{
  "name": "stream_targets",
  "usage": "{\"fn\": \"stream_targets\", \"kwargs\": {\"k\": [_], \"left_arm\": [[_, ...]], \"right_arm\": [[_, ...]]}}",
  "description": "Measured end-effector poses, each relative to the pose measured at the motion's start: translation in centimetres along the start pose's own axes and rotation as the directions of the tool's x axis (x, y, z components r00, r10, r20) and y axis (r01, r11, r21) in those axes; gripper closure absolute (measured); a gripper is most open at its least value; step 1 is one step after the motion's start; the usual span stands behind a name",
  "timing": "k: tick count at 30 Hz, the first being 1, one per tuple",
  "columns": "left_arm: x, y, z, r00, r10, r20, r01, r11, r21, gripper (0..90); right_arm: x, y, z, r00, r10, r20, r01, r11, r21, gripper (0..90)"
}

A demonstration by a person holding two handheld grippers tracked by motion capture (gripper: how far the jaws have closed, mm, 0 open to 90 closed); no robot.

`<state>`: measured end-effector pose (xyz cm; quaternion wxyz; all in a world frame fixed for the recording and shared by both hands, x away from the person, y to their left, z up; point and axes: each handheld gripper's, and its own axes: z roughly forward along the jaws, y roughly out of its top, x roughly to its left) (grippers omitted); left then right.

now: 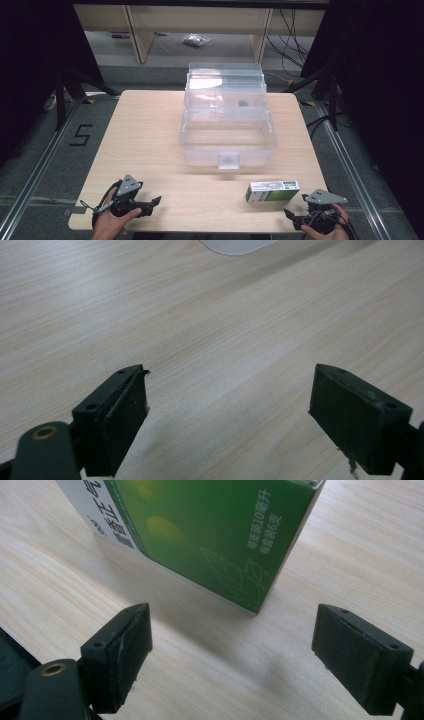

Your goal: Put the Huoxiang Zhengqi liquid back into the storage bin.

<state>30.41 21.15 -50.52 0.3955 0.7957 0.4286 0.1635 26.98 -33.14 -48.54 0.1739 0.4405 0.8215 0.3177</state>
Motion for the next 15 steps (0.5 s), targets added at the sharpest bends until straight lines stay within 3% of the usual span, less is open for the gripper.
{"fn": "stream_targets", "kwargs": {"k": [5, 7, 8, 11, 14, 15], "left_arm": [[-0.09, 0.02, 0.06, 1.0000, -0.009, 0.001, 0.009, 1.0000, 0.004, 14.7], [-0.08, 0.01, 0.10, 1.0000, -0.009, 0.001, 0.009, 1.0000, 0.003, 14.7], [0.00, 0.05, -0.06, 1.0000, 0.004, 0.003, -0.004, 0.9999, 0.010, 14.7], [0.03, 0.05, -0.11, 1.0000, 0.003, 0.002, -0.003, 1.0000, 0.008, 14.7], [0.02, 0.06, -0.08, 1.0000, 0.003, 0.005, -0.003, 1.0000, 0.009, 14.7], [0.02, 0.06, -0.08, 1.0000, 0.003, 0.006, -0.003, 0.9999, 0.012, 14.7]], "right_arm": [[0.24, 0.16, -0.22, 0.9998, 0.015, 0.010, -0.015, 1.000, -0.003, 17.2], [0.06, 0.20, -0.30, 0.9999, -0.010, 0.009, 0.010, 1.000, -0.007, 18.5], [-0.18, 0.30, -0.38, 0.9989, -0.046, 0.011, 0.046, 0.999, -0.011, 19.0], [0.35, 0.40, -0.48, 0.9999, 0.000, 0.012, 0.000, 1.000, 0.003, 18.8], [0.14, 0.59, -0.58, 0.9993, -0.036, 0.006, 0.036, 0.999, 0.007, 18.7], [0.35, 0.61, -0.66, 0.9998, -0.016, 0.007, 0.016, 1.000, 0.012, 18.8]]}}
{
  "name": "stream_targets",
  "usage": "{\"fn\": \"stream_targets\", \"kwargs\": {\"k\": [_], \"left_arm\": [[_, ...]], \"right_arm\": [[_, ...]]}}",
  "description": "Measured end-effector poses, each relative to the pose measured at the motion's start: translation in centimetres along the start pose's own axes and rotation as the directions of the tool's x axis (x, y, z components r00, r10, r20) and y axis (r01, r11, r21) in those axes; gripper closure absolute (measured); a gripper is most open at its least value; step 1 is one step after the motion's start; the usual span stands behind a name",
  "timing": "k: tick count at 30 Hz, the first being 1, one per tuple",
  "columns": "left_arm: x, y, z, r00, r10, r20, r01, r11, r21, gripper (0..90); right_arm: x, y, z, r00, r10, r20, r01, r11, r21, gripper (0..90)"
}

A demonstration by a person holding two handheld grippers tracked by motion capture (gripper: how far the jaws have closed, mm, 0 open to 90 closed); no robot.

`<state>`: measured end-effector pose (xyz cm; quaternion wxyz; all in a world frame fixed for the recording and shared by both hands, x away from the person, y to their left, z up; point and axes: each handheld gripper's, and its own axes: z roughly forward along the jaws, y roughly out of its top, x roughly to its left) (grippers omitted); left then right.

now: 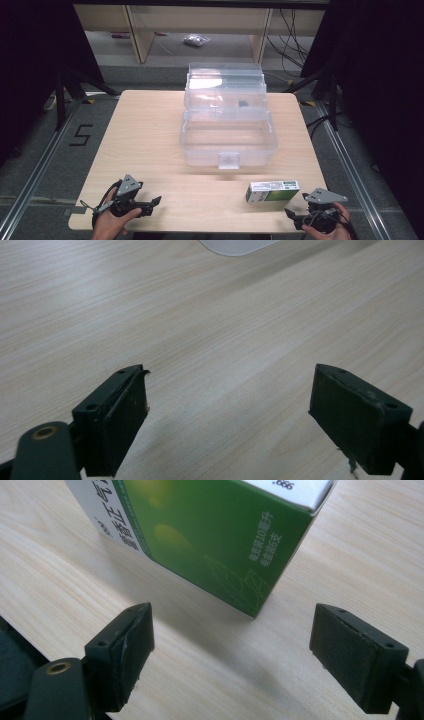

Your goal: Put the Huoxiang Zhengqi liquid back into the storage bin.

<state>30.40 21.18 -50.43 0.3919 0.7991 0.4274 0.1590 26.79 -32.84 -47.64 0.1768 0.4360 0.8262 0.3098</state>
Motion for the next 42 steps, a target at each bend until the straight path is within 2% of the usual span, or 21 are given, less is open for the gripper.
{"fn": "stream_targets", "kwargs": {"k": [1, 2, 4, 6, 7, 8, 9, 11, 12, 14, 15, 19, 22, 23, 25, 31, 32, 35, 36, 41, 42], "left_arm": [[0.0, 0.0, 0.0, 1.0000, -0.001, -0.006, 0.001, 1.0000, -0.004, 14.7], [-0.1, 0.0, 0.1, 0.9998, -0.016, -0.010, 0.016, 0.9998, -0.010, 14.7], [0.0, 0.0, 0.1, 0.9999, -0.013, -0.004, 0.013, 0.9999, -0.011, 14.7], [0.1, 0.0, 0.1, 0.9999, -0.013, -0.005, 0.013, 0.9999, -0.006, 14.7], [0.1, 0.0, 0.0, 0.9999, -0.013, -0.005, 0.013, 0.9999, -0.006, 14.7], [0.0, 0.0, 0.1, 0.9999, -0.013, -0.002, 0.013, 0.9999, -0.006, 14.7], [0.0, 0.0, 0.1, 0.9999, -0.013, 0.000, 0.013, 0.9999, -0.006, 14.7], [0.0, 0.0, 0.1, 0.9999, -0.014, -0.006, 0.014, 0.9998, -0.014, 14.7], [0.0, 0.0, 0.1, 0.9999, -0.014, -0.004, 0.014, 0.9998, -0.012, 14.7], [0.0, 0.0, 0.1, 0.9999, -0.011, -0.002, 0.011, 0.9999, -0.005, 14.7], [0.0, 0.0, 0.1, 0.9999, -0.011, -0.002, 0.011, 0.9999, -0.005, 14.7], [0.0, 0.0, 0.1, 0.9999, -0.013, -0.003, 0.013, 0.9999, -0.006, 14.7], [0.0, 0.0, 0.1, 0.9999, -0.011, -0.002, 0.011, 0.9999, -0.005, 14.7], [0.0, 0.0, 0.1, 0.9999, -0.012, -0.002, 0.012, 0.9999, -0.006, 14.7], [0.0, 0.0, 0.0, 0.9999, -0.012, -0.001, 0.012, 0.9999, -0.006, 14.7], [0.1, 0.0, 0.0, 1.0000, -0.005, -0.005, 0.005, 1.0000, 0.000, 14.7], [0.1, 0.0, 0.1, 1.0000, -0.003, -0.004, 0.003, 1.0000, 0.007, 14.8], [0.1, 0.0, 0.0, 1.0000, 0.003, -0.003, -0.003, 1.0000, 0.009, 14.8], [0.0, 0.0, 0.1, 0.9999, -0.014, -0.006, 0.014, 0.9999, -0.010, 14.7], [0.1, 0.0, 0.0, 1.0000, -0.001, -0.001, 0.001, 1.0000, 0.006, 14.7], [0.0, 0.0, 0.1, 0.9999, -0.014, -0.001, 0.014, 0.9999, -0.009, 14.7]], "right_arm": [[0.2, 0.1, -0.2, 0.9996, 0.028, -0.004, -0.028, 0.999, 0.015, 18.5], [-0.3, 0.2, 0.0, 0.9990, -0.044, 0.003, 0.044, 0.999, -0.005, 18.0], [-0.2, 0.4, -0.3, 0.9998, -0.021, 0.002, 0.021, 0.999, 0.028, 18.0], [-0.3, 0.5, -0.4, 0.9990, -0.044, 0.006, 0.044, 0.998, 0.035, 18.0], [-0.1, 0.5, -0.5, 0.9996, -0.027, 0.008, 0.027, 0.999, 0.041, 18.0], [-0.3, 0.7, -0.6, 0.9981, -0.061, 0.011, 0.061, 0.997, 0.045, 18.0], [-0.1, 0.7, -0.7, 0.9988, -0.046, 0.015, 0.045, 0.998, 0.043, 18.1], [-0.3, 0.8, -0.9, 0.9978, -0.065, 0.013, 0.064, 0.997, 0.048, 18.1], [-0.1, 0.9, -1.0, 0.9993, -0.036, 0.010, 0.036, 0.998, 0.057, 18.1], [-0.4, 1.1, -1.0, 0.9963, -0.086, 0.009, 0.085, 0.995, 0.050, 18.1], [-0.2, 1.2, -1.1, 0.9980, -0.063, 0.010, 0.062, 0.996, 0.060, 18.0], [-0.5, 1.6, -1.1, 0.9956, -0.093, 0.009, 0.092, 0.994, 0.061, 18.0], [-0.5, 1.8, -1.0, 0.9952, -0.097, 0.015, 0.096, 0.994, 0.061, 17.4], [-0.3, 1.8, -1.0, 0.9970, -0.076, 0.016, 0.075, 0.995, 0.065, 17.0], [-0.6, 2.0, -1.0, 0.9934, -0.113, 0.015, 0.112, 0.991, 0.069, 17.2], [-0.4, 2.6, -1.3, 0.9961, -0.088, 0.013, 0.086, 0.991, 0.101, 17.1], [-0.7, 2.8, -1.3, 0.9916, -0.129, 0.011, 0.127, 0.988, 0.091, 16.9], [-0.8, 3.3, -1.6, 0.9904, -0.138, 0.009, 0.136, 0.986, 0.096, 17.1], [-0.8, 3.5, -1.7, 0.9905, -0.137, 0.010, 0.135, 0.986, 0.102, 17.3], [-0.9, 4.8, -2.3, 0.9800, -0.198, 0.019, 0.195, 0.974, 0.118, 17.3], [-1.0, 5.1, -2.4, 0.9755, -0.219, 0.021, 0.215, 0.969, 0.123, 17.3]]}}
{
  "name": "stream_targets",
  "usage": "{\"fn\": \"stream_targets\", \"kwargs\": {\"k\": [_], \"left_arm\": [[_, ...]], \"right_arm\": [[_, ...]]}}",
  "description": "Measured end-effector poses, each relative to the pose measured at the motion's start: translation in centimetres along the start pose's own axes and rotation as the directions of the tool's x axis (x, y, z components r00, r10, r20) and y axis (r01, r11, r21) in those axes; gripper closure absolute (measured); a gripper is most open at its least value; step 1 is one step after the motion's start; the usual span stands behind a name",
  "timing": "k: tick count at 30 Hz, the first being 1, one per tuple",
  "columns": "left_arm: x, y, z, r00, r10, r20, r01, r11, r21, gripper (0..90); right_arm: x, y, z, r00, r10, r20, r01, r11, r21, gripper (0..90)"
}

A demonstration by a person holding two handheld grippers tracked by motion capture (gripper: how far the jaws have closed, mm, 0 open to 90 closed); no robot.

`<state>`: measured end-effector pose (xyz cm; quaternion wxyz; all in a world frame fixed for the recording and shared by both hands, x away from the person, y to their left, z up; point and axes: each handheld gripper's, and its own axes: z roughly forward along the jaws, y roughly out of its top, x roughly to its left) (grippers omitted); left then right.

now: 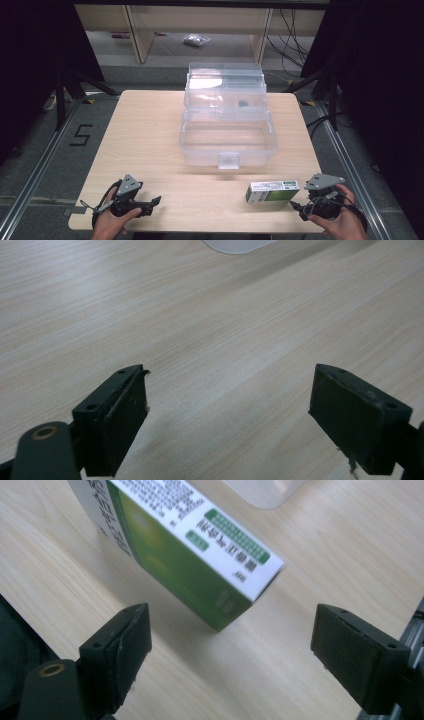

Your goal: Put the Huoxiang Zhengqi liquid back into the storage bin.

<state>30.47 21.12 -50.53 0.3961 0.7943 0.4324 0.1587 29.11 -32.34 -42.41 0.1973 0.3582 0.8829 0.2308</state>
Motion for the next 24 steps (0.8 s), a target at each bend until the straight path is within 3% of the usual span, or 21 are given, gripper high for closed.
{"fn": "stream_targets", "kwargs": {"k": [1, 3, 5, 6, 7, 14, 17, 21, 22, 24], "left_arm": [[0.0, 0.0, 0.0, 1.0000, 0.004, -0.002, -0.004, 1.0000, 0.007, 14.7], [0.1, 0.0, 0.0, 0.9999, 0.009, -0.007, -0.009, 0.9999, 0.011, 14.8], [0.1, 0.0, -0.1, 1.0000, 0.008, -0.003, -0.008, 0.9999, 0.011, 14.8], [0.1, 0.0, -0.1, 1.0000, 0.009, -0.002, -0.009, 0.9998, 0.015, 14.8], [0.1, 0.0, -0.1, 1.0000, 0.010, -0.001, -0.010, 0.9998, 0.015, 14.8], [0.0, 0.0, 0.0, 1.0000, -0.004, -0.004, 0.004, 1.0000, -0.004, 14.8], [0.1, 0.0, -0.1, 1.0000, 0.000, 0.000, 0.000, 1.0000, 0.006, 14.8], [0.1, 0.0, -0.1, 1.0000, -0.002, -0.001, 0.002, 1.0000, 0.003, 14.8], [0.1, 0.0, -0.1, 1.0000, -0.001, -0.001, 0.001, 1.0000, 0.002, 14.8], [0.1, 0.0, -0.1, 1.0000, 0.000, -0.001, 0.000, 1.0000, 0.004, 14.8]], "right_arm": [[0.1, 0.3, -0.1, 0.9999, 0.012, -0.003, -0.012, 1.000, 0.004, 17.4], [-0.3, 0.8, -0.1, 0.9997, -0.023, 0.001, 0.023, 1.000, 0.011, 17.6], [-0.3, 1.2, 0.0, 0.9997, -0.026, 0.003, 0.026, 0.999, 0.021, 17.6], [-0.6, 1.6, 0.1, 0.9979, -0.064, 0.002, 0.064, 0.998, 0.023, 17.6], [-0.5, 1.8, 0.2, 0.9987, -0.051, -0.003, 0.051, 0.998, 0.029, 17.5], [0.0, 3.6, 0.9, 0.9950, -0.081, -0.058, 0.082, 0.997, 0.016, 18.0], [0.1, 4.5, 1.2, 0.9877, -0.140, -0.070, 0.141, 0.990, 0.021, 18.6], [0.6, 5.4, 1.5, 0.9844, -0.159, -0.076, 0.162, 0.986, 0.041, 20.1], [0.5, 5.7, 1.6, 0.9784, -0.192, -0.076, 0.196, 0.980, 0.037, 20.2], [0.9, 6.0, 1.7, 0.9809, -0.178, -0.079, 0.182, 0.982, 0.055, 20.8]]}}
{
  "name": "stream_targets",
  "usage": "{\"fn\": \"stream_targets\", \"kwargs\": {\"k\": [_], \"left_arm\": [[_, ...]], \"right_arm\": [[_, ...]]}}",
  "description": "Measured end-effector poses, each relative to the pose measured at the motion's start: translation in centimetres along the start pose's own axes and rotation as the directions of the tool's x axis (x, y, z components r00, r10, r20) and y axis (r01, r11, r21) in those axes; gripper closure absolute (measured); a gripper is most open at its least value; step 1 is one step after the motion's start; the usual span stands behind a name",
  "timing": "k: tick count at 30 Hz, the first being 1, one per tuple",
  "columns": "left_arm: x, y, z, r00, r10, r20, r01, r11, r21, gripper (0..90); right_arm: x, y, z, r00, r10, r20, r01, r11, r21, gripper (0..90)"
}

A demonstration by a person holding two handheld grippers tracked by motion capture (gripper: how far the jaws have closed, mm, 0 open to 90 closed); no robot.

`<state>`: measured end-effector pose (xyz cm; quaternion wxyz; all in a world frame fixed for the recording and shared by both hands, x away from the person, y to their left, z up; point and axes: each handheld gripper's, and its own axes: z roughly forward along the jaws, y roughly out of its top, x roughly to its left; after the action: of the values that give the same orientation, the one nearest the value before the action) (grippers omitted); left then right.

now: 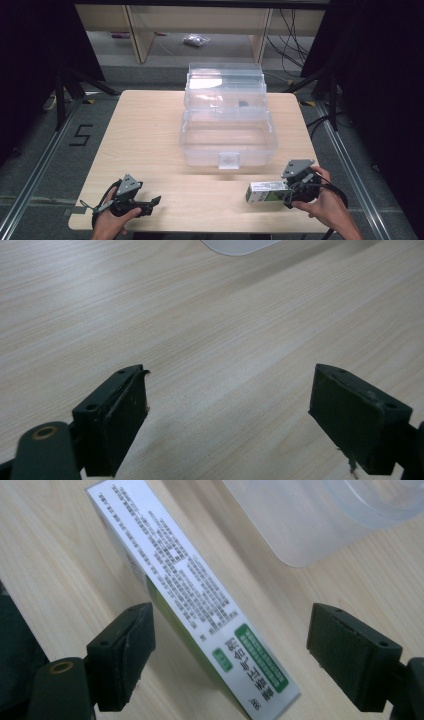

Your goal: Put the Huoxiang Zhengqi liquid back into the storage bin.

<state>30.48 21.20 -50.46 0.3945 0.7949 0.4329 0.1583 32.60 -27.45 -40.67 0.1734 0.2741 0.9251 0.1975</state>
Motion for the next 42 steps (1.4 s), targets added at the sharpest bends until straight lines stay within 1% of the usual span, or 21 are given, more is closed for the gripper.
{"fn": "stream_targets", "kwargs": {"k": [6, 8, 9, 16, 17, 19, 21, 22, 24, 25, 27, 29, 30, 32, 34, 35, 36, 37, 40, 41, 42], "left_arm": [[0.0, 0.0, 0.0, 1.0000, -0.002, -0.001, 0.002, 1.0000, 0.001, 14.8], [-0.1, -0.1, 0.1, 1.0000, -0.006, -0.004, 0.006, 0.9998, -0.021, 14.8], [0.0, 0.0, 0.0, 1.0000, -0.003, 0.000, 0.003, 1.0000, -0.006, 14.8], [0.0, 0.0, 0.1, 1.0000, -0.002, 0.000, 0.002, 1.0000, -0.008, 14.8], [0.0, 0.0, 0.1, 1.0000, -0.003, 0.000, 0.003, 0.9999, -0.010, 14.7], [0.0, 0.0, 0.1, 1.0000, -0.002, 0.000, 0.002, 1.0000, -0.008, 14.8], [0.0, -0.1, 0.1, 1.0000, -0.002, 0.002, 0.002, 0.9999, -0.012, 14.8], [-0.1, -0.1, 0.1, 1.0000, -0.002, 0.001, 0.002, 0.9999, -0.013, 14.8], [0.0, -0.1, 0.1, 1.0000, -0.004, 0.000, 0.004, 0.9999, -0.014, 14.8], [0.0, -0.1, 0.1, 1.0000, -0.003, -0.001, 0.003, 0.9999, -0.013, 14.8], [0.0, -0.1, 0.1, 1.0000, -0.001, 0.002, 0.001, 0.9999, -0.010, 14.8], [0.0, 0.0, 0.1, 1.0000, -0.003, 0.001, 0.003, 1.0000, -0.009, 14.8], [-0.1, 0.0, 0.1, 1.0000, -0.004, 0.002, 0.004, 0.9999, -0.011, 14.8], [-0.1, 0.0, 0.1, 1.0000, -0.004, 0.001, 0.004, 0.9999, -0.012, 14.8], [0.0, 0.0, 0.1, 1.0000, -0.003, 0.001, 0.003, 0.9999, -0.010, 14.8], [0.0, 0.0, 0.1, 1.0000, -0.003, 0.000, 0.003, 0.9999, -0.010, 14.8], [0.0, 0.0, 0.0, 1.0000, -0.003, 0.001, 0.003, 0.9999, -0.010, 14.8], [-0.1, 0.0, 0.1, 1.0000, -0.006, 0.002, 0.006, 0.9999, -0.014, 14.8], [-0.1, 0.0, 0.1, 1.0000, -0.002, 0.003, 0.002, 1.0000, -0.008, 14.8], [-0.1, 0.0, 0.1, 1.0000, -0.006, 0.003, 0.006, 0.9999, -0.011, 14.8], [-0.1, 0.0, 0.1, 1.0000, -0.006, 0.003, 0.006, 0.9999, -0.011, 14.8]], "right_arm": [[-0.1, 1.3, 0.6, 0.9972, -0.061, -0.045, 0.062, 0.997, 0.039, 22.3], [-0.2, 1.7, 1.0, 0.9949, -0.081, -0.061, 0.084, 0.996, 0.043, 23.1], [-0.2, 1.9, 1.1, 0.9946, -0.077, -0.069, 0.081, 0.995, 0.052, 23.7], [-0.4, 2.2, 2.1, 0.9885, -0.101, -0.112, 0.112, 0.990, 0.090, 26.3], [-0.5, 2.2, 2.3, 0.9844, -0.119, -0.130, 0.131, 0.987, 0.092, 27.0], [-0.3, 2.3, 2.5, 0.9847, -0.118, -0.129, 0.132, 0.985, 0.112, 28.7], [-0.3, 2.4, 2.7, 0.9777, -0.149, -0.147, 0.168, 0.979, 0.119, 31.5], [-0.2, 2.4, 2.7, 0.9792, -0.140, -0.147, 0.160, 0.978, 0.132, 32.5], [-0.3, 2.5, 2.9, 0.9740, -0.162, -0.159, 0.184, 0.973, 0.139, 34.1], [-0.2, 2.6, 2.9, 0.9760, -0.147, -0.161, 0.172, 0.973, 0.155, 35.6], [-0.4, 2.8, 3.2, 0.9654, -0.183, -0.186, 0.214, 0.963, 0.163, 38.0], [-0.4, 3.0, 3.3, 0.9642, -0.167, -0.206, 0.207, 0.960, 0.191, 40.3], [-0.6, 3.1, 3.6, 0.9545, -0.197, -0.224, 0.239, 0.954, 0.181, 41.2], [-0.6, 3.2, 3.5, 0.9574, -0.177, -0.228, 0.223, 0.955, 0.196, 43.1], [-0.6, 3.3, 3.7, 0.9517, -0.186, -0.244, 0.237, 0.951, 0.198, 45.4], [-0.8, 3.3, 3.9, 0.9435, -0.208, -0.258, 0.260, 0.947, 0.190, 46.4], [-0.6, 3.3, 3.9, 0.9501, -0.182, -0.254, 0.237, 0.949, 0.209, 47.6], [-0.6, 3.3, 3.9, 0.9496, -0.176, -0.259, 0.236, 0.947, 0.220, 47.9], [-0.8, 3.3, 4.3, 0.9373, -0.218, -0.272, 0.278, 0.938, 0.206, 49.9], [-0.7, 3.3, 4.3, 0.9426, -0.203, -0.265, 0.266, 0.937, 0.227, 50.9], [-0.7, 3.3, 4.3, 0.9426, -0.203, -0.265, 0.266, 0.937, 0.227, 50.9]]}}
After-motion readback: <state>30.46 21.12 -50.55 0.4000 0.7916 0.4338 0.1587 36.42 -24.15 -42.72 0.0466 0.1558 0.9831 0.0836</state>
